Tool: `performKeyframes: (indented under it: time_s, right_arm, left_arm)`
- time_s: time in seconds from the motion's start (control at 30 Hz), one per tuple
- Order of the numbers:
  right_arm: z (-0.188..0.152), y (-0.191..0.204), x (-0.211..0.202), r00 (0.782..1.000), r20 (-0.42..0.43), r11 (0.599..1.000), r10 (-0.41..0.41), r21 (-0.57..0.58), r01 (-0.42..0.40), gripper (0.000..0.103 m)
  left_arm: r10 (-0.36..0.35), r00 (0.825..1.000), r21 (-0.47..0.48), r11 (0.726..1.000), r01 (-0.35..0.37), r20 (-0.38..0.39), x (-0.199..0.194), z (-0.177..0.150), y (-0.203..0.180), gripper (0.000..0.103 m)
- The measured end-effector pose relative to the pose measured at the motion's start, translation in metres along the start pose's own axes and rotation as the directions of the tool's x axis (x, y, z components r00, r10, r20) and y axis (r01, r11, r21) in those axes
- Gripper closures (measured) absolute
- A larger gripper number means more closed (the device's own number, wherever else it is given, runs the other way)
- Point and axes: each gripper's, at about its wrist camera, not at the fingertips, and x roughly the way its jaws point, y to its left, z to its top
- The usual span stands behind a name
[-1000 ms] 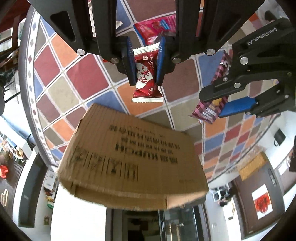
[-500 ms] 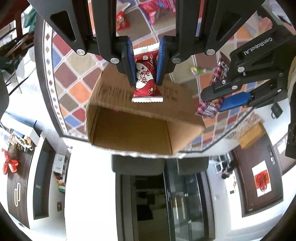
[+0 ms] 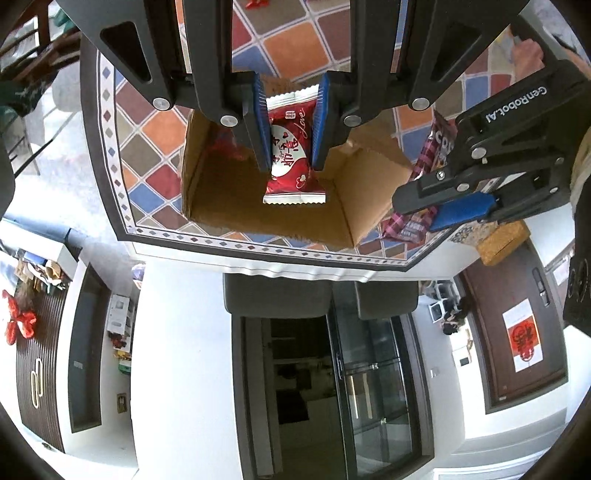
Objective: Organize snacks
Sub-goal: 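Carry the red-white packet and COSTA packet over the box and release both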
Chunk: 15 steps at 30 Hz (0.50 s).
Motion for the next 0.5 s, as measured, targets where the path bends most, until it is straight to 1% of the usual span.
performKeyframes:
  time_s: [0.07, 0.17, 0.37, 0.4, 0.5]
  right_arm:
    - [0.006, -0.003, 0.004, 1.000, 0.000, 1.000, -0.004, 0.003, 0.004, 0.081]
    - [0.013, -0.007, 0.011, 1.000, -0.007, 1.000, 0.000, 0.014, 0.001, 0.081]
    - [0.017, -0.016, 0.029, 1.000, -0.027, 1.000, -0.015, 0.023, 0.015, 0.081]
    - [0.018, -0.017, 0.032, 0.999, -0.031, 1.000, -0.015, 0.025, 0.016, 0.081]
    - [0.018, -0.021, 0.041, 0.999, -0.040, 0.999, -0.027, 0.032, 0.029, 0.080]
  left_arm:
    - [-0.009, 1.000, -0.004, 1.000, 0.009, -0.013, 0.008, 0.005, 0.002, 0.066]
    - [-0.002, 0.999, -0.010, 1.000, 0.002, -0.034, 0.023, 0.012, 0.005, 0.066]
    - [0.041, 0.998, 0.023, 0.999, -0.040, -0.053, 0.047, 0.019, 0.004, 0.066]
    - [0.048, 0.997, 0.026, 0.999, -0.046, -0.055, 0.050, 0.019, 0.003, 0.065]
    - [0.086, 0.994, 0.030, 0.996, -0.085, -0.063, 0.060, 0.018, 0.005, 0.056]
